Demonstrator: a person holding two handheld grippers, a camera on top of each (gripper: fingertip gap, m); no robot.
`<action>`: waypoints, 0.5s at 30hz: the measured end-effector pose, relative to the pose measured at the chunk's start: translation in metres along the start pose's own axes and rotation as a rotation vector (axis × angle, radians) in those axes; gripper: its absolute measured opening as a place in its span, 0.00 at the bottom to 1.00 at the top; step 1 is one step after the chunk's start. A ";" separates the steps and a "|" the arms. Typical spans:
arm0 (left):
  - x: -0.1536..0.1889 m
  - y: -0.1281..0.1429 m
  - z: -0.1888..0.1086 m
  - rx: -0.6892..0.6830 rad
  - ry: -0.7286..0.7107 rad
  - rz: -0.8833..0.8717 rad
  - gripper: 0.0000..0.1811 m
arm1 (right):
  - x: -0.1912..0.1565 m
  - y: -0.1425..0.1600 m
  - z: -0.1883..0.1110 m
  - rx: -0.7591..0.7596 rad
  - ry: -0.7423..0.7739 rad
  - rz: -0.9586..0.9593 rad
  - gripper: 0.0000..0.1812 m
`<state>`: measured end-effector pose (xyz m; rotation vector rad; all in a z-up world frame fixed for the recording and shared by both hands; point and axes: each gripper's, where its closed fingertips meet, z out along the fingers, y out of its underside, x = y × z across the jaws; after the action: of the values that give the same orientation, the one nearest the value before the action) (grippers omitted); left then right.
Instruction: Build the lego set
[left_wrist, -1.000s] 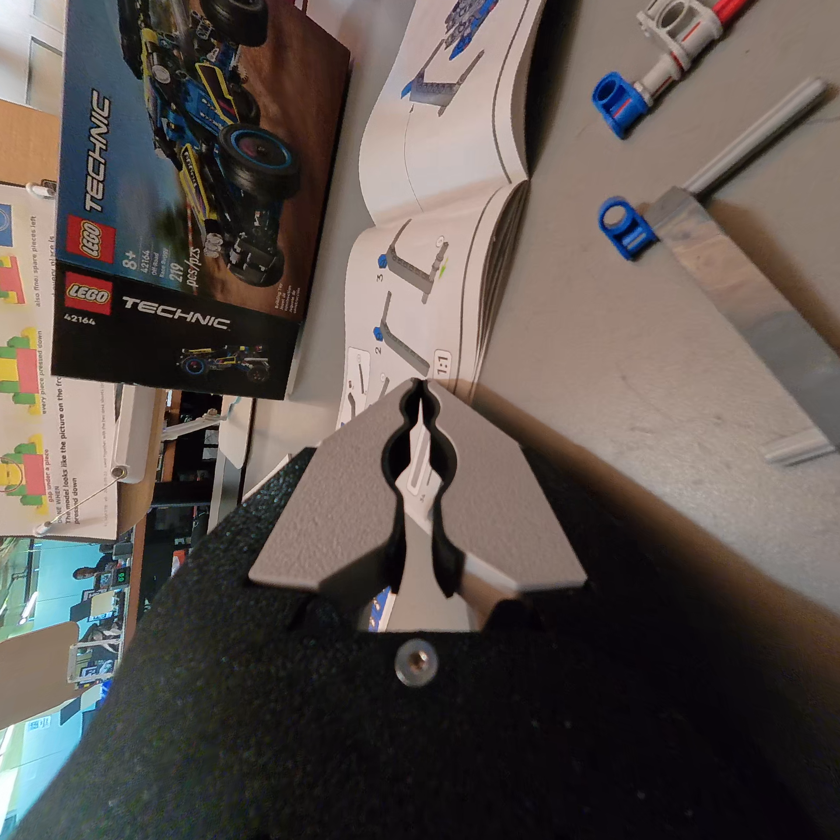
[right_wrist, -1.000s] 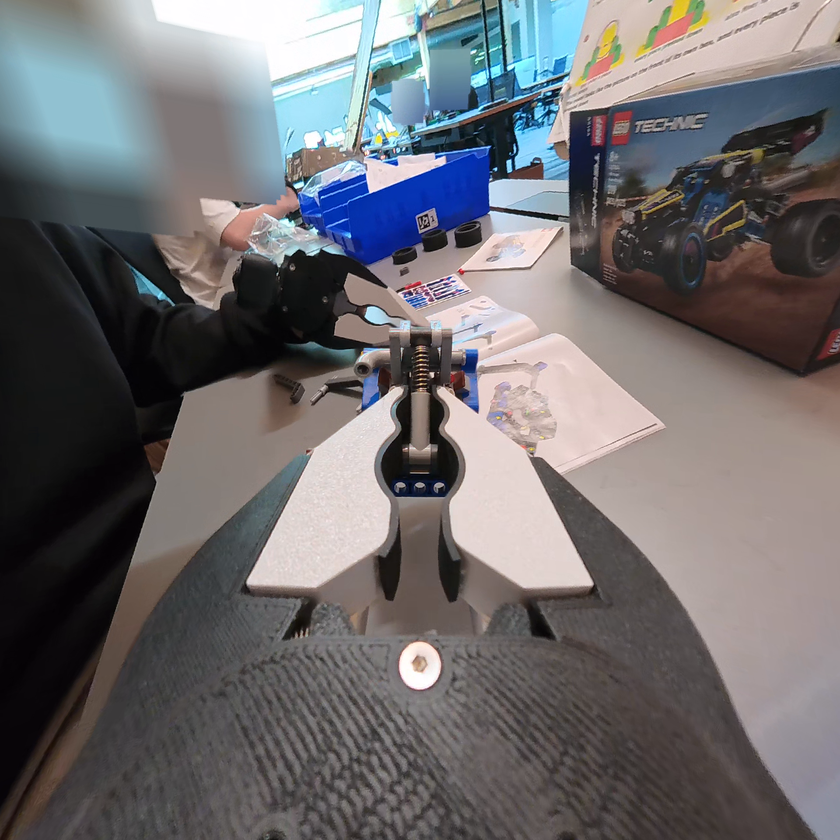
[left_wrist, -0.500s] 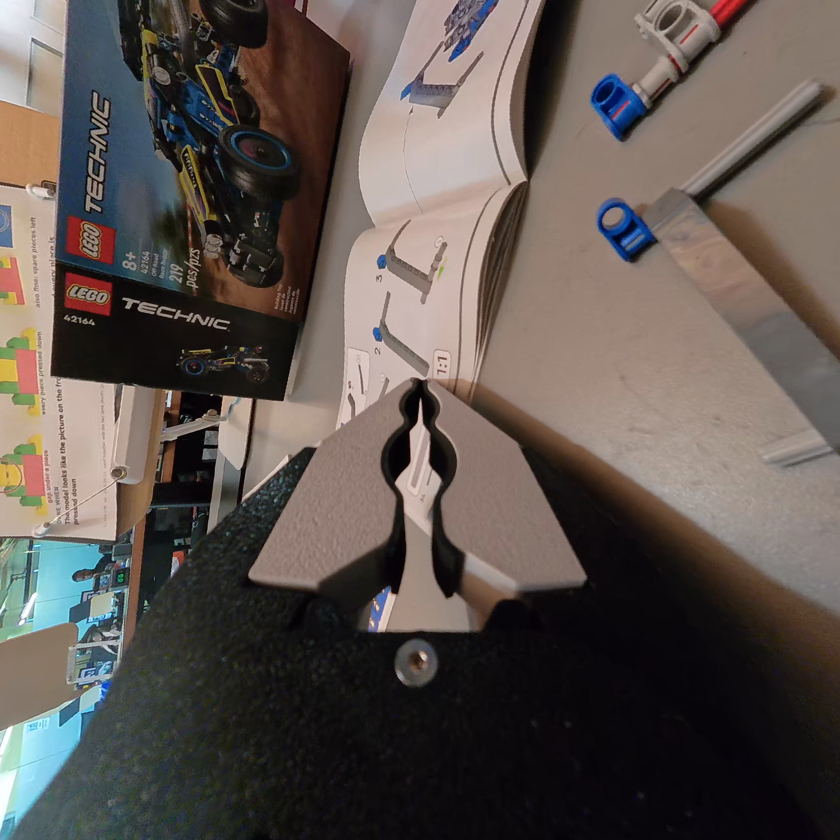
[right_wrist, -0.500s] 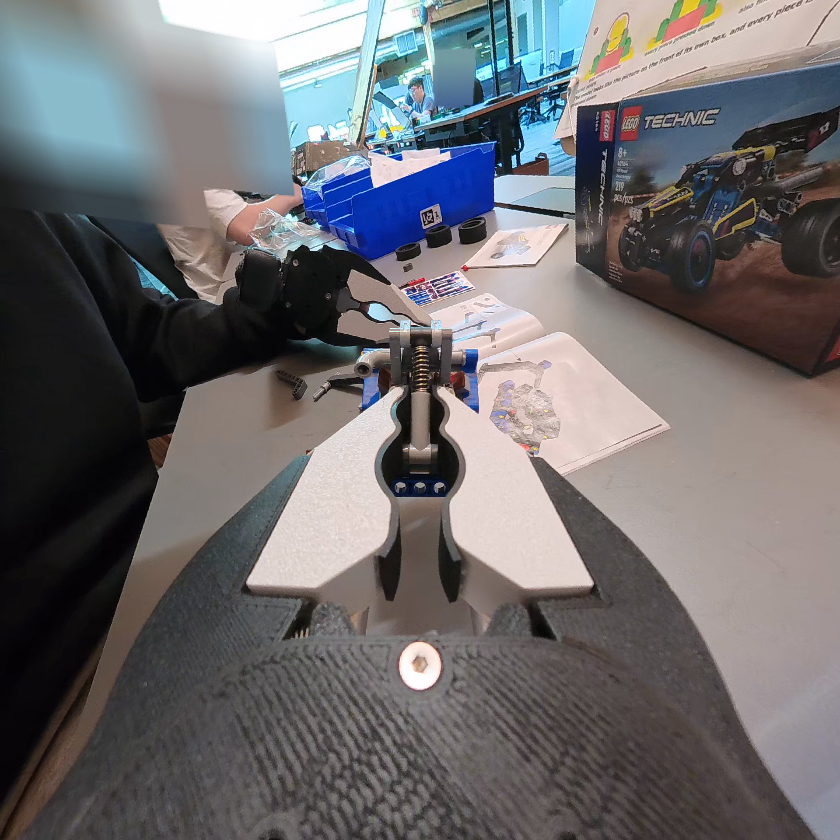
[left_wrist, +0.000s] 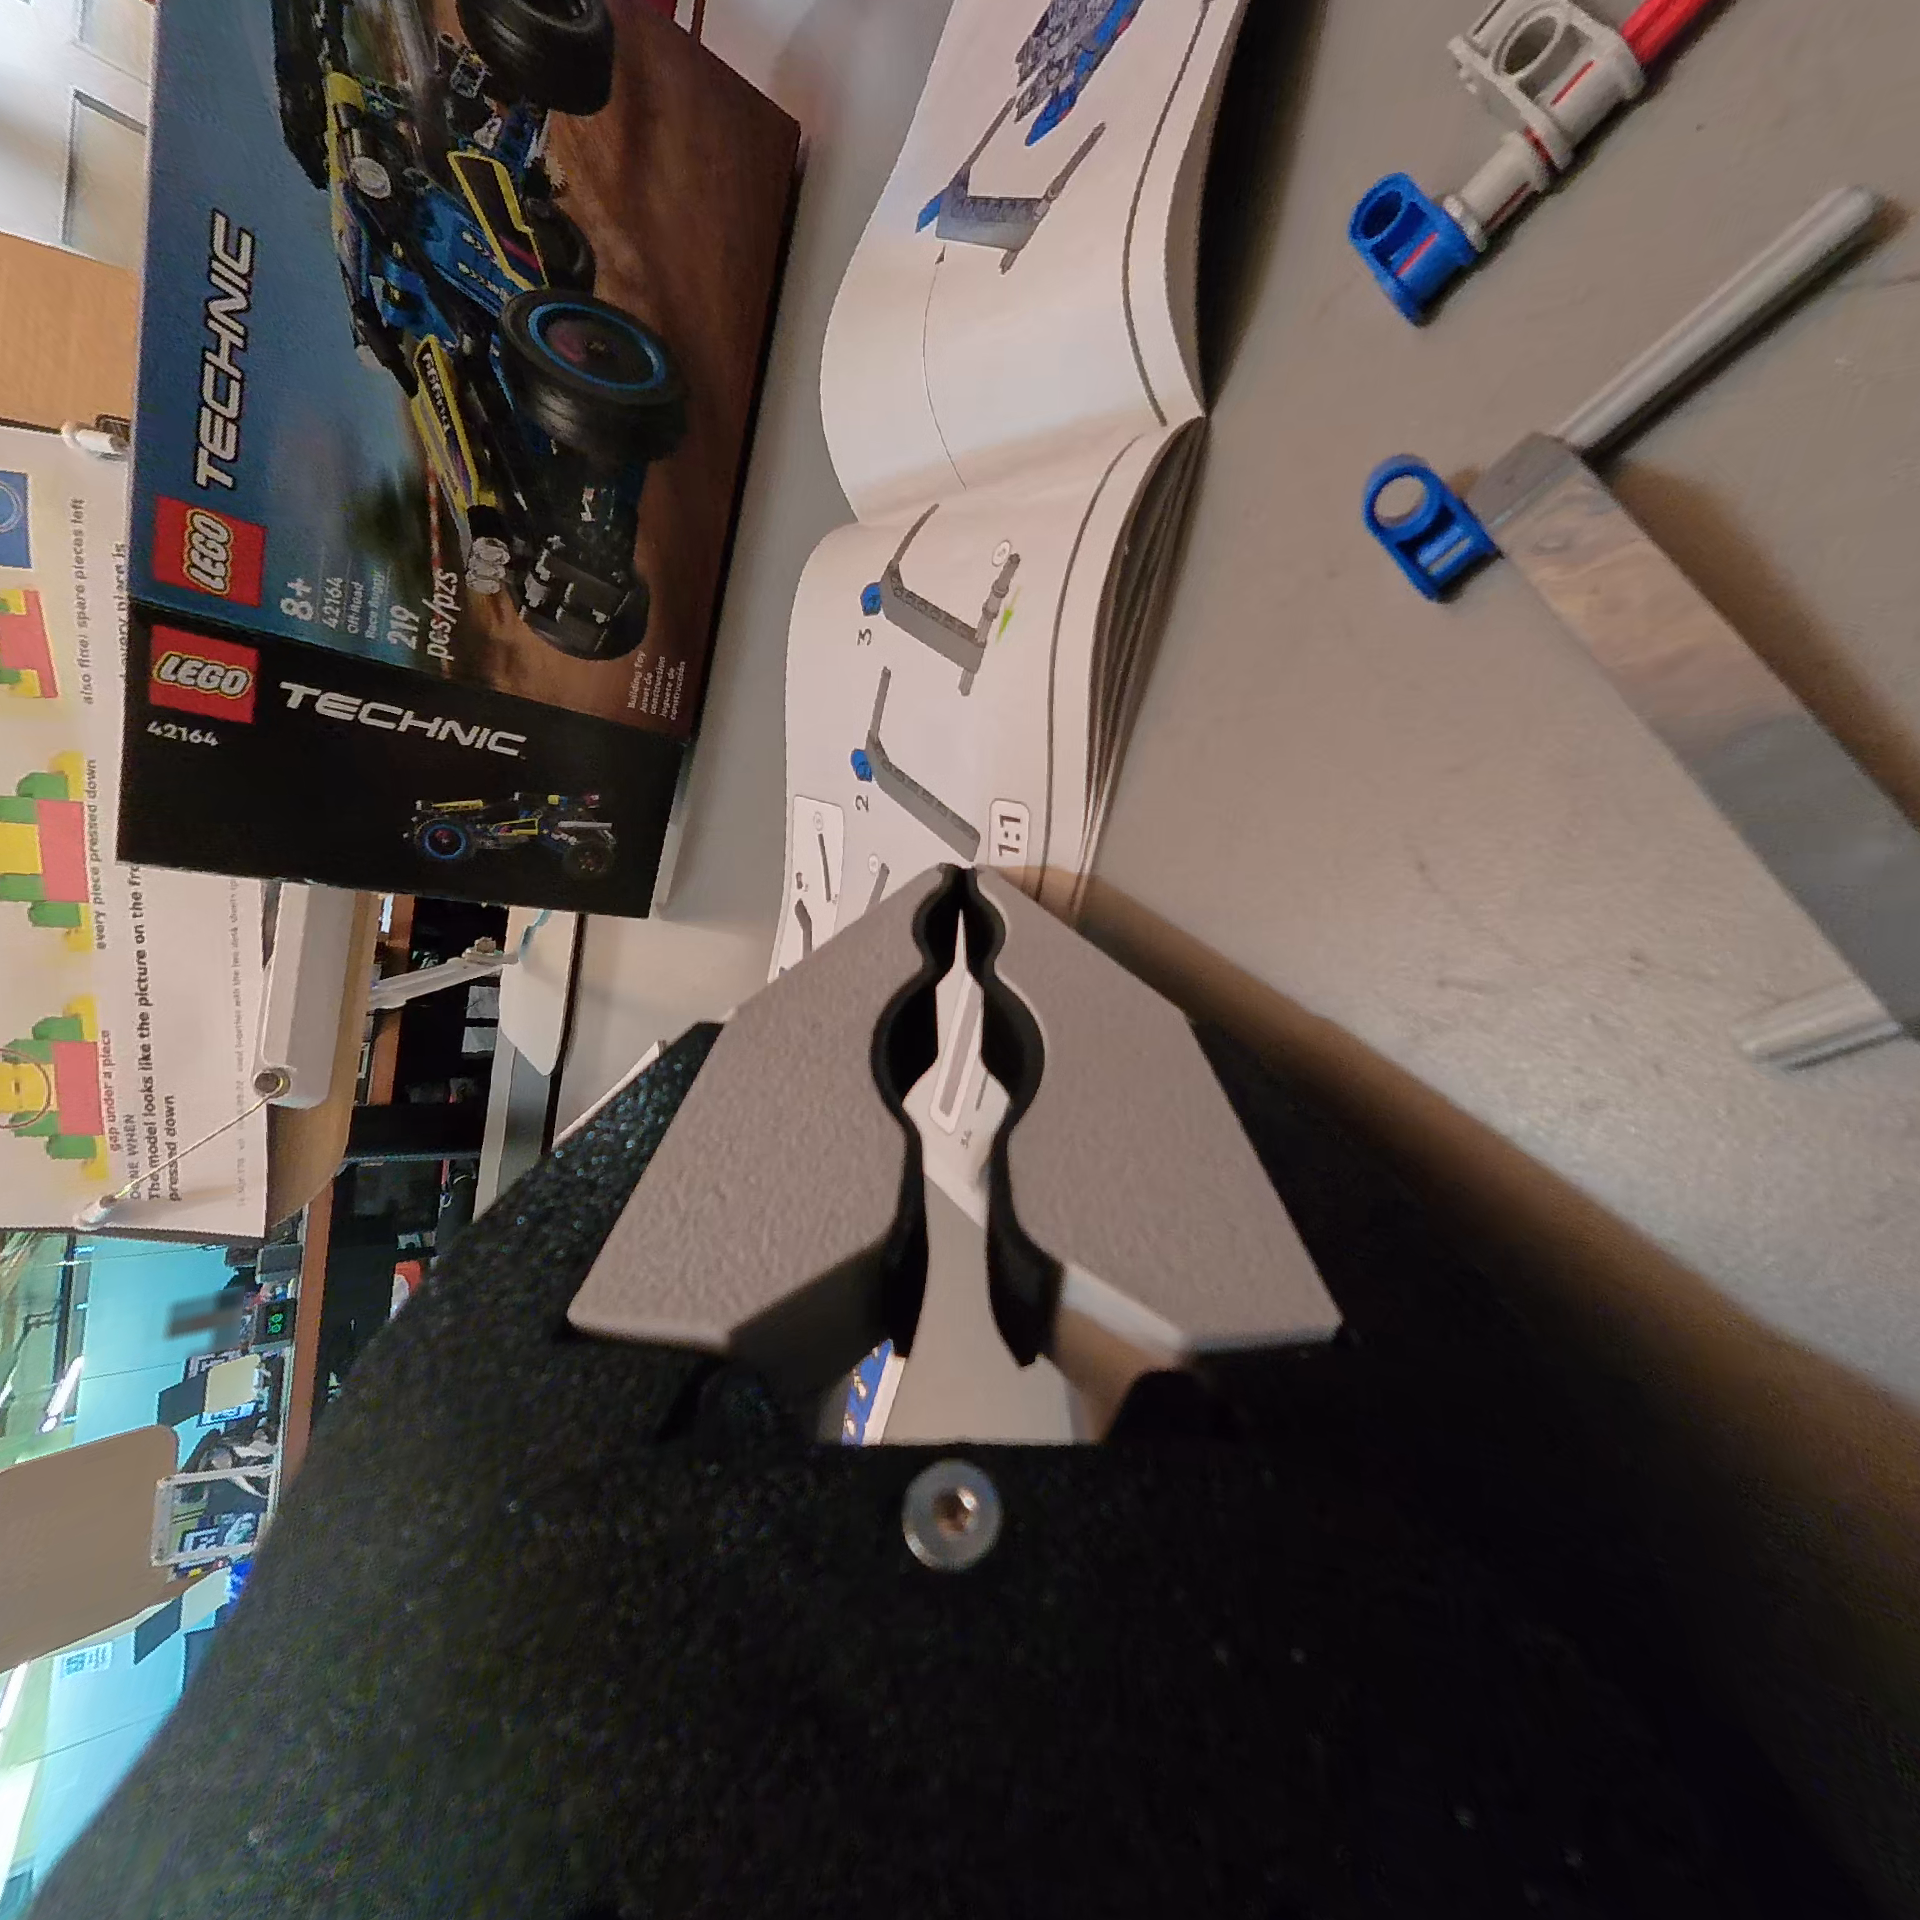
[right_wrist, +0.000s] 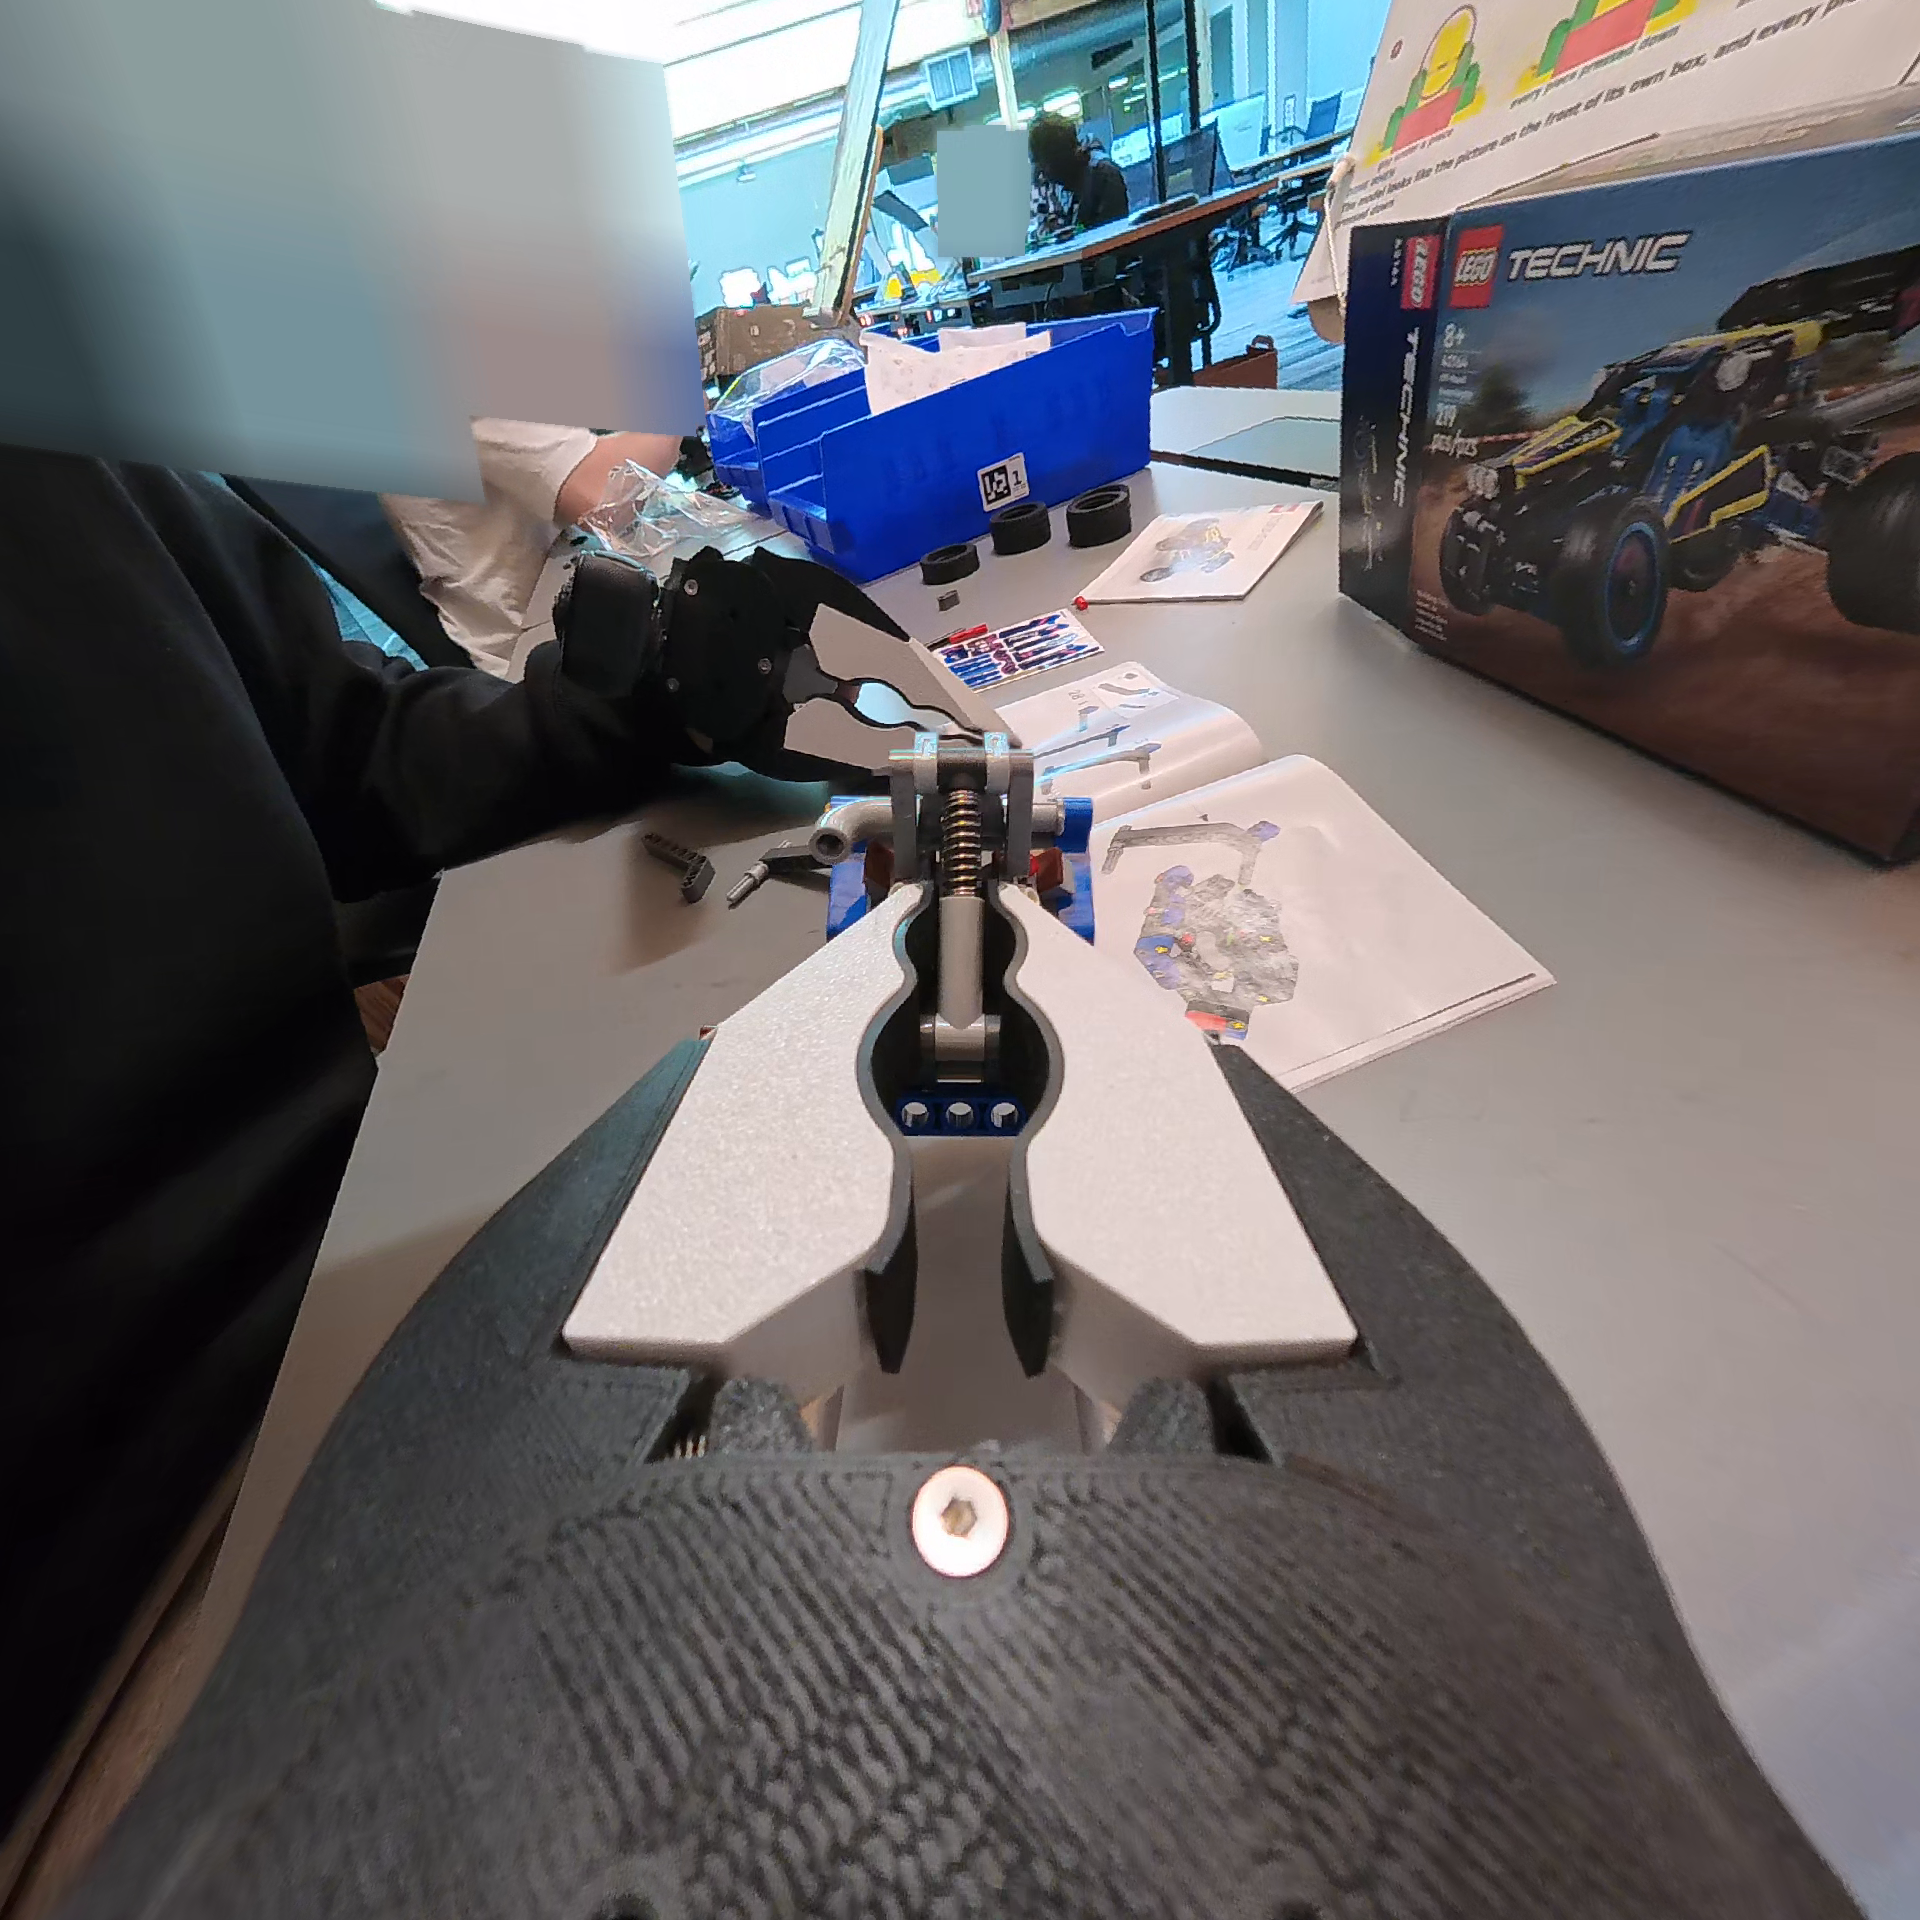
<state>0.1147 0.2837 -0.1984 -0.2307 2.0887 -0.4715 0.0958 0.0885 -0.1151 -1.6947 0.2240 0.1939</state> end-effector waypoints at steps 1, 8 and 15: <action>0.000 0.000 0.000 0.000 0.000 0.000 0.00 | -0.001 0.000 0.000 -0.004 -0.002 -0.002 0.03; 0.000 0.000 0.000 0.000 0.000 0.000 0.00 | -0.002 0.002 0.001 -0.016 -0.009 -0.010 0.03; 0.000 0.000 0.000 -0.001 0.000 0.003 0.00 | -0.004 0.003 0.002 -0.026 -0.014 -0.016 0.03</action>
<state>0.1145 0.2837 -0.1983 -0.2284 2.0884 -0.4693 0.0913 0.0902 -0.1177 -1.7202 0.1974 0.1975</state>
